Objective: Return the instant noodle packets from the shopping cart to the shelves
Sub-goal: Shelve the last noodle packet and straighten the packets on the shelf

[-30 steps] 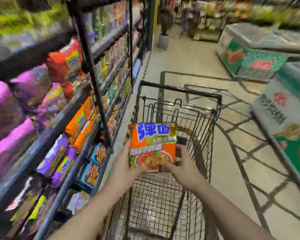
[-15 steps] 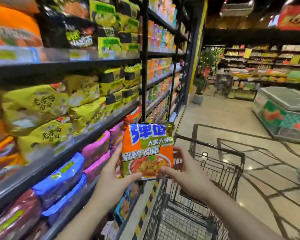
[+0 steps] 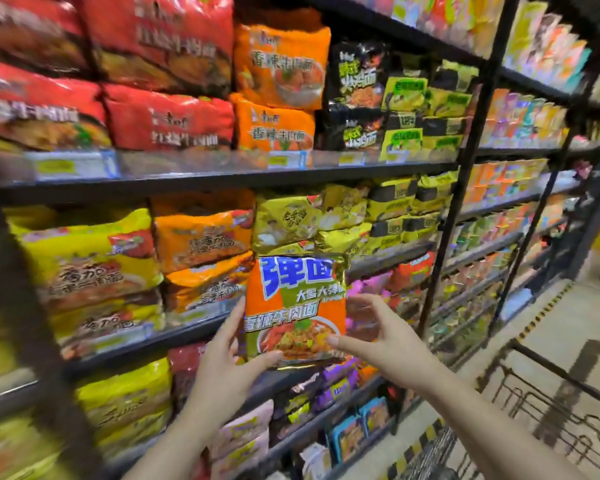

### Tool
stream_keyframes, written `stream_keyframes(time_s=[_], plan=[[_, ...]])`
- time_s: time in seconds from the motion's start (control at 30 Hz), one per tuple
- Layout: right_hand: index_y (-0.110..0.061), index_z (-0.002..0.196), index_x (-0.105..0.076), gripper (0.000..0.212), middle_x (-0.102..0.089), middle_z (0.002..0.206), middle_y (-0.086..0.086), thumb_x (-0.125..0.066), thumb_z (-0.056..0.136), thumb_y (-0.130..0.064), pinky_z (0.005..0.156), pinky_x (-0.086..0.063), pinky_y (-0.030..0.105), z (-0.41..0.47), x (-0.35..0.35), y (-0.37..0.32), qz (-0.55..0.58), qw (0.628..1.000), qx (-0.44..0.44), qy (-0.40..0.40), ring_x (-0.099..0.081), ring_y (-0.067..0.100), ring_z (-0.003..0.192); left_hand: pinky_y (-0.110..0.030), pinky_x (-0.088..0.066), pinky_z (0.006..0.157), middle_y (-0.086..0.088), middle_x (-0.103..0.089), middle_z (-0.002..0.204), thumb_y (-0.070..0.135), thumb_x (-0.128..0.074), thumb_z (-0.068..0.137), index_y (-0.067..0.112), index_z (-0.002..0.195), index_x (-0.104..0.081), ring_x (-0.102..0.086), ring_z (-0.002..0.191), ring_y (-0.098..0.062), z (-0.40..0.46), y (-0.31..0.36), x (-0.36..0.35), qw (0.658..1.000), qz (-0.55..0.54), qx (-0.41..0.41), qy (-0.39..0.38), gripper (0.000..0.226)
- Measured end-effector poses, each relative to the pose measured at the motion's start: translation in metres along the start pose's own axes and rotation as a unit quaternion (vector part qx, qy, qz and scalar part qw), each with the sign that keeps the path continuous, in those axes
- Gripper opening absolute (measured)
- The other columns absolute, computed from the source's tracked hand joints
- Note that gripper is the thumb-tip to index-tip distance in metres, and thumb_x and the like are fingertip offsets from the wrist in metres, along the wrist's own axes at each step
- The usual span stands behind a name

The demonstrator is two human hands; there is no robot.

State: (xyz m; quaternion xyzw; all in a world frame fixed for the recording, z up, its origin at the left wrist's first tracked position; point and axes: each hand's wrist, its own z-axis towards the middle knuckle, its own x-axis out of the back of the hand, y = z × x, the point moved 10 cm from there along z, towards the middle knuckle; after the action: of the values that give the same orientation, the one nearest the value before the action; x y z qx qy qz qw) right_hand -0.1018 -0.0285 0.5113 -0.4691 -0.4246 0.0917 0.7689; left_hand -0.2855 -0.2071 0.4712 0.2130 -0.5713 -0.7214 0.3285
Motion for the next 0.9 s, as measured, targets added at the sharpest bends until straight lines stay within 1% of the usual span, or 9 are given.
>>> stream_keyframes(time_s=[0.07,0.23,0.4,0.47,0.53,0.6,0.7,0.83,0.9], plan=[[-0.043,0.13,-0.049,0.082,-0.069,0.117,-0.023,-0.085,0.061,-0.071,0.088,-0.055,0.026,0.01,-0.03,-0.015,-0.008,0.999,0.018,-0.04,-0.069,-0.003,0.092,-0.044,-0.04,0.118,0.031,-0.056,0.142,0.039,-0.097,0.063,0.075,0.131,-0.042,-0.054,0.131,0.003,-0.017,0.004,0.043,0.999,0.021,0.001,0.05,0.095],[-0.043,0.141,-0.043,0.102,-0.06,0.132,-0.012,-0.078,0.054,-0.084,0.085,-0.052,0.028,0.024,-0.108,-0.074,-0.056,0.986,0.064,-0.145,-0.064,0.002,0.09,-0.046,-0.032,0.123,0.017,-0.059,0.144,0.017,-0.09,0.071,0.054,0.144,-0.042,-0.053,0.135,-0.003,-0.061,0.02,0.143,0.986,0.056,0.004,0.154,0.095],[-0.039,0.15,-0.035,0.102,-0.061,0.127,-0.011,-0.084,0.066,-0.069,0.074,-0.051,0.017,0.021,-0.19,-0.147,-0.078,0.964,0.126,-0.223,-0.066,-0.002,0.083,-0.038,-0.048,0.111,0.022,-0.067,0.132,0.006,-0.087,0.076,0.043,0.151,-0.041,-0.062,0.124,-0.001,-0.118,0.042,0.235,0.973,0.063,-0.007,0.224,0.095],[-0.036,0.153,-0.033,0.105,-0.056,0.136,-0.01,-0.084,0.067,-0.069,0.082,-0.052,0.019,0.009,-0.227,-0.187,-0.084,0.952,0.158,-0.25,-0.064,0.001,0.101,-0.023,-0.052,0.102,0.021,-0.068,0.13,0.005,-0.086,0.076,0.042,0.151,-0.04,-0.064,0.119,0.001,-0.153,0.06,0.277,0.963,0.076,-0.017,0.259,0.096],[-0.036,0.154,-0.031,0.112,-0.05,0.148,-0.007,-0.08,0.062,-0.077,0.099,-0.052,0.032,-0.002,-0.262,-0.229,-0.096,0.941,0.19,-0.262,-0.059,0.011,0.12,-0.011,-0.052,0.092,0.023,-0.07,0.125,0.002,-0.085,0.076,0.039,0.15,-0.041,-0.066,0.116,0.002,-0.186,0.07,0.324,0.952,0.091,-0.031,0.291,0.093],[-0.035,0.154,-0.031,0.109,-0.052,0.144,-0.006,-0.082,0.066,-0.072,0.094,-0.052,0.027,-0.019,-0.298,-0.267,-0.103,0.933,0.207,-0.277,-0.063,0.012,0.112,-0.004,-0.048,0.088,0.032,-0.068,0.121,0.0,-0.084,0.077,0.039,0.148,-0.042,-0.064,0.114,0.008,-0.22,0.082,0.363,0.942,0.103,-0.04,0.317,0.091],[-0.03,0.155,-0.032,0.101,-0.055,0.134,-0.009,-0.084,0.074,-0.058,0.074,-0.045,0.009,-0.051,-0.354,-0.318,-0.081,0.922,0.232,-0.3,-0.063,0.002,0.1,-0.012,-0.05,0.095,0.031,-0.068,0.123,0.0,-0.084,0.077,0.039,0.148,-0.043,-0.062,0.117,0.008,-0.275,0.093,0.423,0.928,0.118,-0.045,0.349,0.09],[-0.031,0.152,-0.034,0.097,-0.051,0.146,-0.011,-0.081,0.074,-0.064,0.086,-0.041,0.017,-0.102,-0.427,-0.38,-0.08,0.903,0.279,-0.317,-0.055,0.005,0.116,-0.014,-0.053,0.092,0.021,-0.07,0.126,-0.003,-0.081,0.078,0.033,0.148,-0.045,-0.066,0.117,0.001,-0.352,0.111,0.501,0.912,0.133,-0.054,0.384,0.087],[-0.033,0.153,-0.032,0.104,-0.05,0.147,-0.009,-0.078,0.068,-0.071,0.08,-0.046,0.018,-0.127,-0.465,-0.407,-0.078,0.892,0.291,-0.335,-0.061,0.008,0.112,-0.011,-0.052,0.091,0.024,-0.07,0.125,-0.004,-0.081,0.077,0.033,0.147,-0.045,-0.065,0.116,0.004,-0.386,0.12,0.535,0.902,0.148,-0.056,0.402,0.086]])
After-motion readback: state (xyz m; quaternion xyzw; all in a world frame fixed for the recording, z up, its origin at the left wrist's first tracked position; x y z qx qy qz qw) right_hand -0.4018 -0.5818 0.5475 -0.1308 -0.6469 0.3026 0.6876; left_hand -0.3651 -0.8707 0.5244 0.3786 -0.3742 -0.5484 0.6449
